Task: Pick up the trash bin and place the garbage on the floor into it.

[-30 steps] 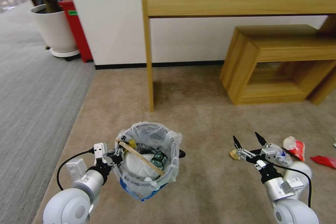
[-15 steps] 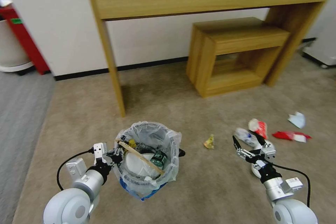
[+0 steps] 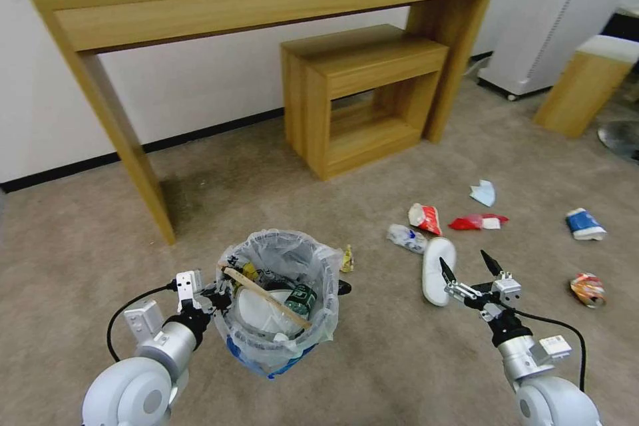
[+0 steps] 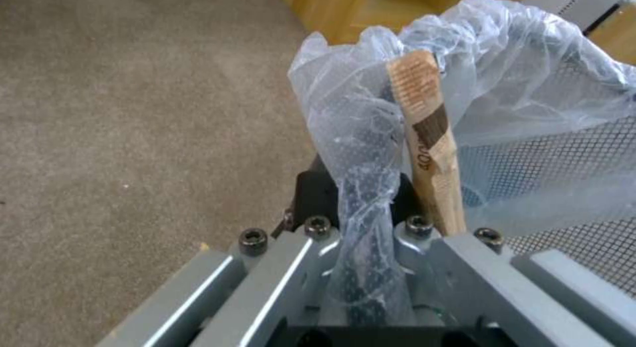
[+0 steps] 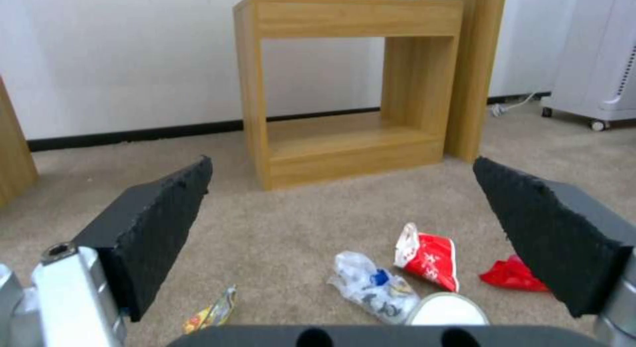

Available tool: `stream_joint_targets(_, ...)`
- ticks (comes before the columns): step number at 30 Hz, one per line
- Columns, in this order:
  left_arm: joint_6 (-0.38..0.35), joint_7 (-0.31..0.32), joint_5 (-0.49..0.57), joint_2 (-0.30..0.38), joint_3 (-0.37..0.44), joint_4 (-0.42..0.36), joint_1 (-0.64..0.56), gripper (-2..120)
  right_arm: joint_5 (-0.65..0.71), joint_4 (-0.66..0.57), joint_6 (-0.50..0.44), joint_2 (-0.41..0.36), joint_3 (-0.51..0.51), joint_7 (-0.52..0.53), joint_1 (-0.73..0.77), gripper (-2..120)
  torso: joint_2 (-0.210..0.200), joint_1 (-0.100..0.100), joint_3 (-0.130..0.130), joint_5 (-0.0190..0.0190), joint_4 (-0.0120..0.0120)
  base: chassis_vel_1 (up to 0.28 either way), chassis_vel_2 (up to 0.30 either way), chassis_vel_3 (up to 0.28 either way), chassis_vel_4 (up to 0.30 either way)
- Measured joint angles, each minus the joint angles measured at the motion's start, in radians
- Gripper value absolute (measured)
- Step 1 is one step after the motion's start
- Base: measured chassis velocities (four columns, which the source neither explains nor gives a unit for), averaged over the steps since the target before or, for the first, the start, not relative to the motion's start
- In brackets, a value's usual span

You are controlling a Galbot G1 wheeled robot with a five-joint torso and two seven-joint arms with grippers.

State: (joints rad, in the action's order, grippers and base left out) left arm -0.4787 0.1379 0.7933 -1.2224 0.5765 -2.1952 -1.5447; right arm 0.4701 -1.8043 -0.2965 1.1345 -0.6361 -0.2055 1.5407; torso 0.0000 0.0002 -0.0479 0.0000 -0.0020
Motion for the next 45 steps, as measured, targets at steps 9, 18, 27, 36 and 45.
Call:
stream_joint_targets(9,-0.002,0.019,0.004,0.0,0.005,0.008,0.007,3,0.002,0.013,-0.005,0.005,0.012,0.004,-0.015,100,0.0,0.0,0.0,0.0,0.0002,0.0,0.0,0.0,0.0)
stream_joint_targets(18,0.002,0.025,0.003,-0.003,0.016,0.012,0.006,3,-0.004,0.022,-0.016,0.011,0.017,0.01,-0.024,100,0.0,0.0,0.0,0.0,0.0002,0.0,0.0,0.0,0.0)
stream_joint_targets(27,0.009,0.044,-0.001,-0.016,0.043,0.016,0.004,3,-0.005,0.025,-0.016,0.001,0.014,0.015,-0.027,100,0.0,0.0,0.0,0.0,0.0001,0.0,0.0,0.0,0.0)
stream_joint_targets(36,0.005,0.053,-0.014,-0.016,0.1,0.028,0.003,3,-0.009,0.035,-0.012,0.015,0.009,0.018,-0.032,100,0.0,0.0,0.0,-0.0001,0.0001,0.0,0.0,0.0,0.0)
stream_joint_targets(45,-0.03,0.091,0.016,-0.025,0.144,0.028,0.013,3,-0.009,0.04,-0.006,0.032,0.003,0.019,-0.033,100,0.0,0.0,0.0,-0.0001,0.0001,0.0,0.0,0.0,0.0)
